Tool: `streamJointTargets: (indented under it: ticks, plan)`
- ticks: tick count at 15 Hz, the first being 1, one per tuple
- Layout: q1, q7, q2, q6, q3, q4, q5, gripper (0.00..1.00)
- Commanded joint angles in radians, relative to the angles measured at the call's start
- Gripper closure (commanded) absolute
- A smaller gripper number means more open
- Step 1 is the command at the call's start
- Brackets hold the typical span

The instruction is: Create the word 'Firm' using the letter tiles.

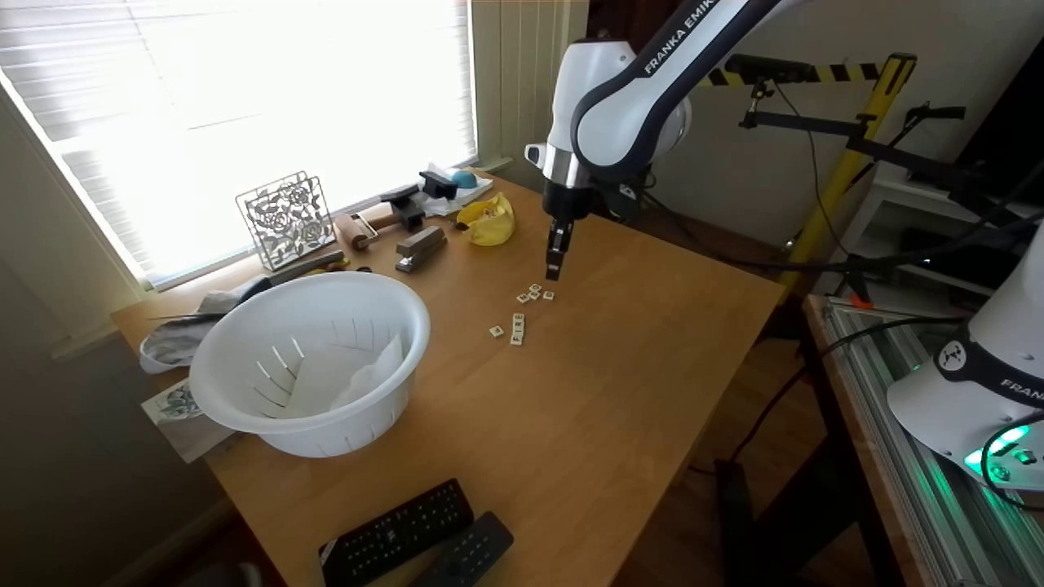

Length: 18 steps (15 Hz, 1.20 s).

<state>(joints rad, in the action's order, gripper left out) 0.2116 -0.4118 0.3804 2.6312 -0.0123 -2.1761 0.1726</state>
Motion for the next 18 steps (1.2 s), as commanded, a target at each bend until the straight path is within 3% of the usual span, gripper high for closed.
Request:
streamJointTargets:
  ticks: [1,18]
  plan:
    - [0.034,-0.022,0.06,-0.029,0.037,0.068,0.021,1.0]
    - [0.057,-0.026,0.244,-0.157,0.098,0.267,0.012,1.0]
